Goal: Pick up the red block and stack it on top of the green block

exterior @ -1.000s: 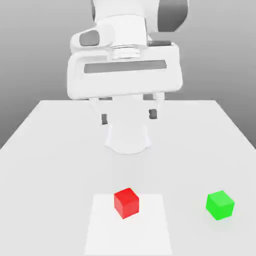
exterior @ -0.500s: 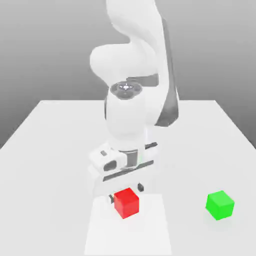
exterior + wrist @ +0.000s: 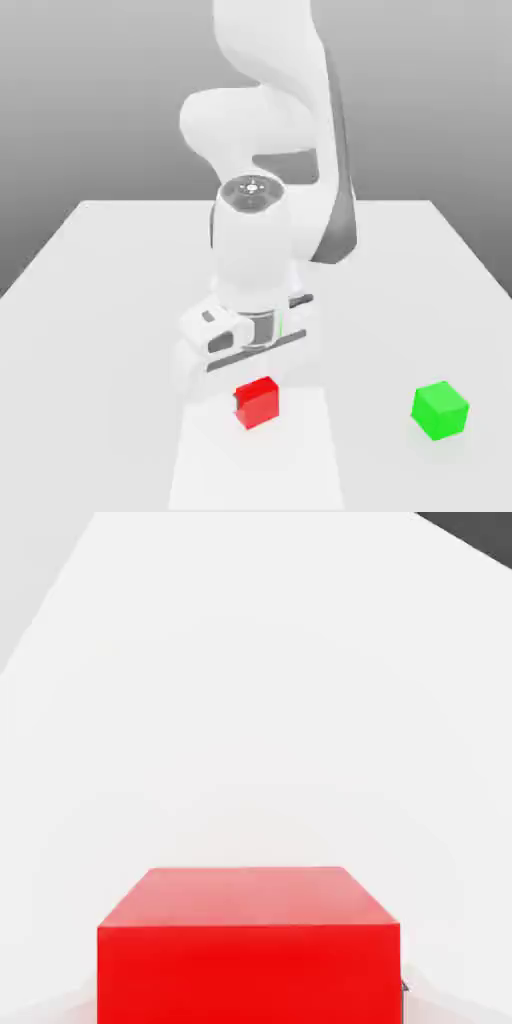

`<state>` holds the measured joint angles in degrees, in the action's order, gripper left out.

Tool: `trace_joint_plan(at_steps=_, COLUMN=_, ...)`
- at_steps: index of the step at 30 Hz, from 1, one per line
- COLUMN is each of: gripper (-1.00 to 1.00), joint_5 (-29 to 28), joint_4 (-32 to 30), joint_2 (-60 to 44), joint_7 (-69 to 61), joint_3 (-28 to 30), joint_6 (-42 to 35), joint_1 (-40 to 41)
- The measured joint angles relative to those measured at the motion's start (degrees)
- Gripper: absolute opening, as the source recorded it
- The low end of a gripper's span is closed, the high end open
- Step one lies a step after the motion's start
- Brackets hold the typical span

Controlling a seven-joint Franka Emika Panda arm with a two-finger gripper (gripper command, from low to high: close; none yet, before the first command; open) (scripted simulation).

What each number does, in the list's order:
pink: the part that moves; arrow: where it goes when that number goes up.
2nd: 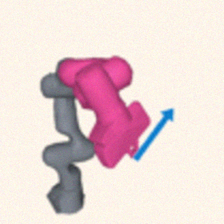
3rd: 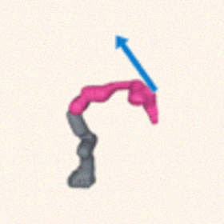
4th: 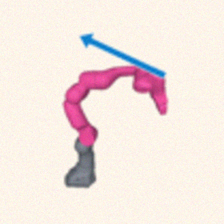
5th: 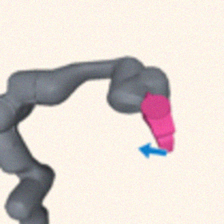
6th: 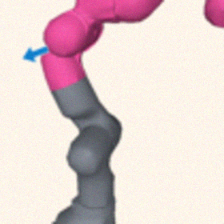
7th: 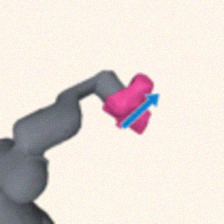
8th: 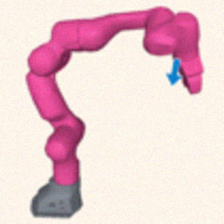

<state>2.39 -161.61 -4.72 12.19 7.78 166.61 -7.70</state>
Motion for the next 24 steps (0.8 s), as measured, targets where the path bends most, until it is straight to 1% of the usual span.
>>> trace_joint_plan(at_steps=4, gripper=-1.00, joint_5=-2.79, joint_4=-0.99, joint_2=5.46, joint_7=2.18, joint_3=0.41, joint_6=-4.67, joint_1=0.45)
trace_joint_plan(at_steps=5, gripper=-1.00, joint_5=-3.14, joint_4=-0.63, joint_2=6.11, joint_7=1.57, joint_3=-0.23, joint_6=-5.73, joint_1=0.26)
trace_joint_plan(at_steps=11, gripper=-1.00, joint_5=-3.38, joint_4=6.11, joint_2=5.35, joint_7=-9.82, joint_3=-6.75, joint_6=-11.72, joint_1=-14.75)
trace_joint_plan(at_steps=14, gripper=-1.00, joint_5=-2.81, joint_4=9.94, joint_2=4.43, joint_7=-16.68, joint_3=-10.63, joint_6=-14.70, joint_1=-20.57)
trace_joint_plan(at_steps=16, gripper=-1.00, joint_5=-2.82, joint_4=11.46, joint_2=2.31, joint_7=-19.09, joint_3=-12.11, joint_6=-14.12, joint_1=-23.86)
trace_joint_plan(at_steps=20, gripper=-1.00, joint_5=-4.10, joint_4=12.24, joint_2=-5.21, joint_7=-18.92, joint_3=-11.46, joint_6=-7.42, joint_1=-23.66)
trace_joint_plan(at_steps=21, gripper=1.00, joint_5=-4.42, joint_4=12.31, joint_2=-6.57, joint_7=-18.71, joint_3=-11.28, joint_6=-6.13, joint_1=-23.75)
trace_joint_plan(at_steps=24, gripper=1.00, joint_5=-4.42, joint_4=12.31, joint_2=-6.57, joint_7=-18.71, joint_3=-11.28, joint_6=-6.14, joint_1=-23.75)
